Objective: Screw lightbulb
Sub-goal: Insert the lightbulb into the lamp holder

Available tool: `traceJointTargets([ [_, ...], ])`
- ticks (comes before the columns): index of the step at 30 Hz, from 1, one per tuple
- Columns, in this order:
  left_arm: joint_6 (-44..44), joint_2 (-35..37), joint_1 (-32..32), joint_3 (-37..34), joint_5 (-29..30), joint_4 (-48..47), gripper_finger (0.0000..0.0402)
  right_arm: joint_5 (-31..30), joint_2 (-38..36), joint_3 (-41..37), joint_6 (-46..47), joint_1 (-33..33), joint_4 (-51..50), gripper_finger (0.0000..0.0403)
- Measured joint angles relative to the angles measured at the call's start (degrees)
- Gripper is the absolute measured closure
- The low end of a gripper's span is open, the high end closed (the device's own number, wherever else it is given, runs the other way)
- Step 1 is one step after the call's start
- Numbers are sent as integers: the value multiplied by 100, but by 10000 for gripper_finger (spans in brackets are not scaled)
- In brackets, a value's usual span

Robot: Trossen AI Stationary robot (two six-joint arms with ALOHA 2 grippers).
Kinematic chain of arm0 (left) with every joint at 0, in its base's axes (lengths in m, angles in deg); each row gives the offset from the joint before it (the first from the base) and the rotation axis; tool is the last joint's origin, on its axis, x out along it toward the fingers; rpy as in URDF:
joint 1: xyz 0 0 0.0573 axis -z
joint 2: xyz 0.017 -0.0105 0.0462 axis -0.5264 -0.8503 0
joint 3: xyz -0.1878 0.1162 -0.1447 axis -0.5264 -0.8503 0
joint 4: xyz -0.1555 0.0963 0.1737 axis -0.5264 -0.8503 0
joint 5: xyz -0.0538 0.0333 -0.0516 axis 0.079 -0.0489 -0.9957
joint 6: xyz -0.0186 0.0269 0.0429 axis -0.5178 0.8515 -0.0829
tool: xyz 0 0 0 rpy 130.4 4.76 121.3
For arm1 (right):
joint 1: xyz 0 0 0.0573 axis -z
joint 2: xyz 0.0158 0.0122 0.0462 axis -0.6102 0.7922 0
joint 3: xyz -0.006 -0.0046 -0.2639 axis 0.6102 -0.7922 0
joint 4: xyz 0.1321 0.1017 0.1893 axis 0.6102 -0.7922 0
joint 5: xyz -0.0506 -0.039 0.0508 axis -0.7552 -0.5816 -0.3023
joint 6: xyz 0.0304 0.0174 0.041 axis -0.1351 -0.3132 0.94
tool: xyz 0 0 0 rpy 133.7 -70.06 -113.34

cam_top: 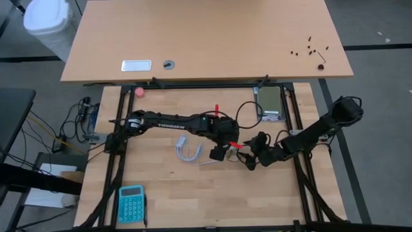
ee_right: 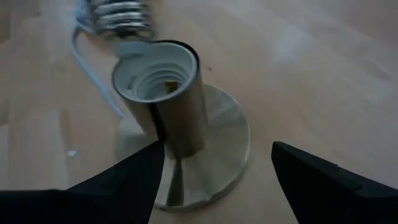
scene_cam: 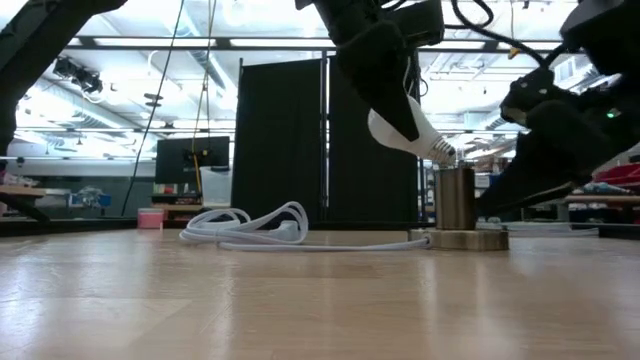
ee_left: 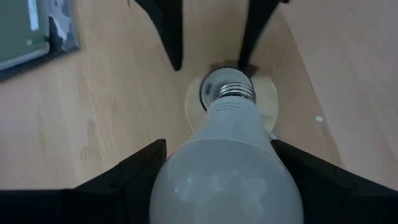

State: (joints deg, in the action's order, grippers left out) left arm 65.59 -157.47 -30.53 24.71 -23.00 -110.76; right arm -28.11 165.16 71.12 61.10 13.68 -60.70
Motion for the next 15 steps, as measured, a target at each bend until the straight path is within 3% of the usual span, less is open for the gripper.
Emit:
traceJointTargets([
  [7,81,0,-5,0,16,-188,119,22,93,-2,-257,255,568,94],
  [15,354,0,-20,0,554,-237,119,426,393,16,-652,522,1199,94],
])
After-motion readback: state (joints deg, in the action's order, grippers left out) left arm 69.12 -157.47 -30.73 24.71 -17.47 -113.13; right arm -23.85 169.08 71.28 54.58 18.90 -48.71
